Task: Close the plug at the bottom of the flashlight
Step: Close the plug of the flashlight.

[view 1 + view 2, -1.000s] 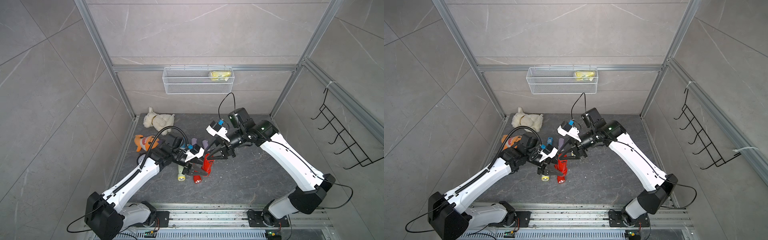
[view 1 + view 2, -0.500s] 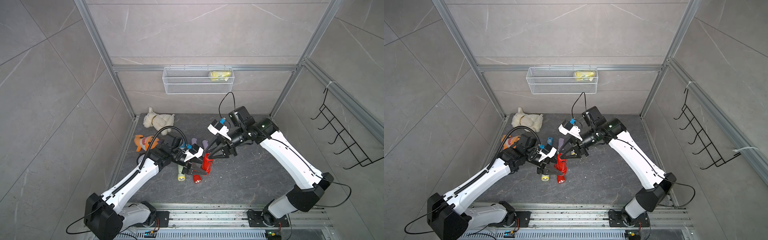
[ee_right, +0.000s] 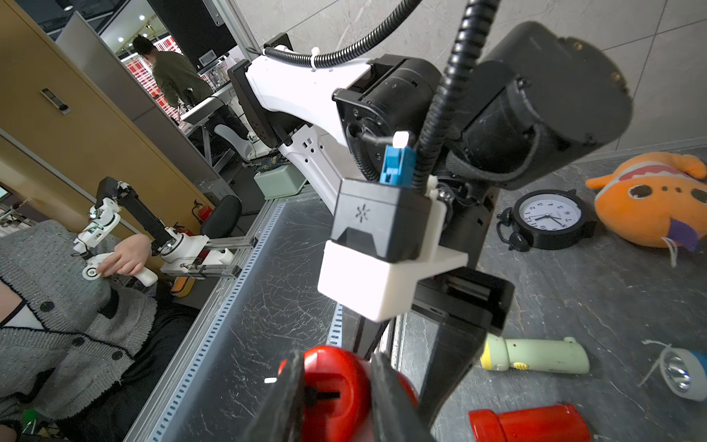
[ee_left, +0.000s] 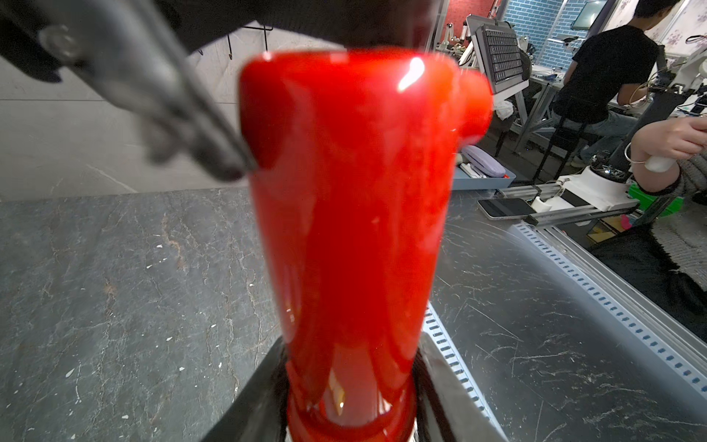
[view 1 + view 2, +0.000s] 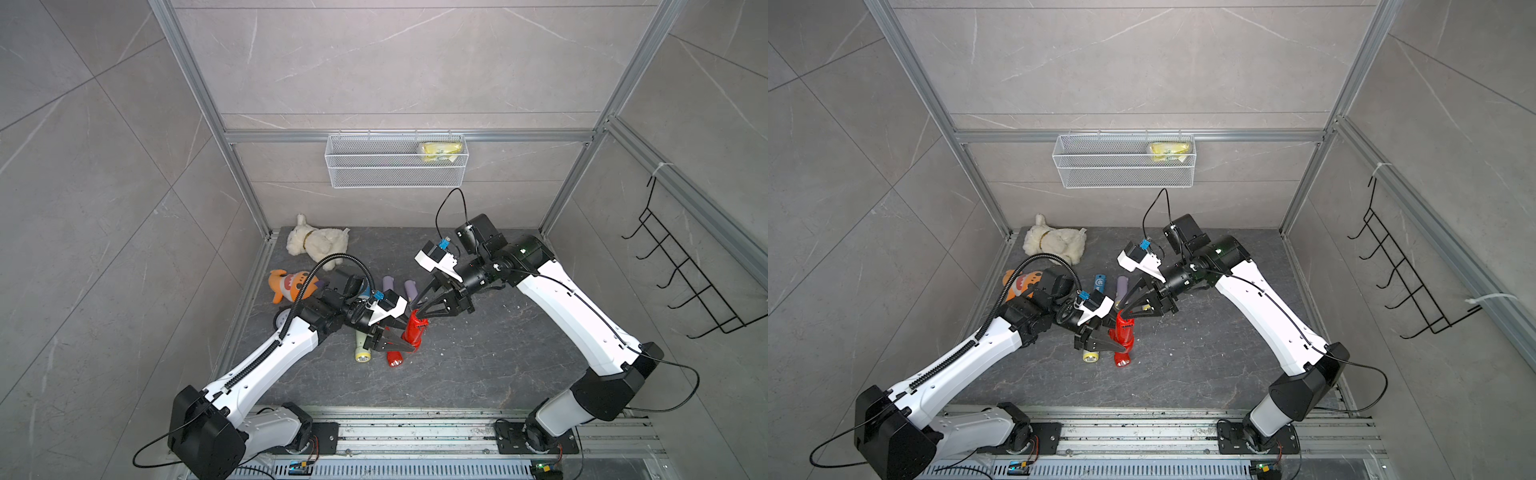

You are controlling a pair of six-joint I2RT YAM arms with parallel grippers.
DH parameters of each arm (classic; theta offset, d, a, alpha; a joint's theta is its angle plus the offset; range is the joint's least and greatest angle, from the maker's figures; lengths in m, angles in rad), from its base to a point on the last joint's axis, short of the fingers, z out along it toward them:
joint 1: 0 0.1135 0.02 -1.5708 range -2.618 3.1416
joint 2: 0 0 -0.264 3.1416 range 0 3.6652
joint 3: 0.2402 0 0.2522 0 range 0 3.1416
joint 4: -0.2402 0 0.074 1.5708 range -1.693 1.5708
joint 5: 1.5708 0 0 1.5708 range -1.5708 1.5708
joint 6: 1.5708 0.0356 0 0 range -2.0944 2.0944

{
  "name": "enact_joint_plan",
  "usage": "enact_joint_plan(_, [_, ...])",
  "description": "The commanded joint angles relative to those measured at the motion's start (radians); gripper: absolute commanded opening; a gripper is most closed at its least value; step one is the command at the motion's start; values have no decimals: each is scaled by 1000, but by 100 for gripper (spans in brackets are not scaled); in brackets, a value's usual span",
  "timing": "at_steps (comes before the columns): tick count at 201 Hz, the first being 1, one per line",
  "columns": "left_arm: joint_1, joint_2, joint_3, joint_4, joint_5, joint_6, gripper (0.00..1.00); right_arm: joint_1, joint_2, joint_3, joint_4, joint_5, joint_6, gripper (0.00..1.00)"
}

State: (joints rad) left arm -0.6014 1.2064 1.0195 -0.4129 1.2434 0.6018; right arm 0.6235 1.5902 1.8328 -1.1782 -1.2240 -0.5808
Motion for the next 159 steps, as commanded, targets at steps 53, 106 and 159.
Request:
enact_joint_plan(53, [10,-29,3,51,66,-7,0,-16,29,40,-5,-5,5,14])
enact_joint_plan(106, [10,-24,2,51,65,-7,0,-32,43,96,-5,-20,22,29])
enact_joint_plan(159, [10,-18,1,49,65,-5,0,-47,20,112,-14,-51,23,40])
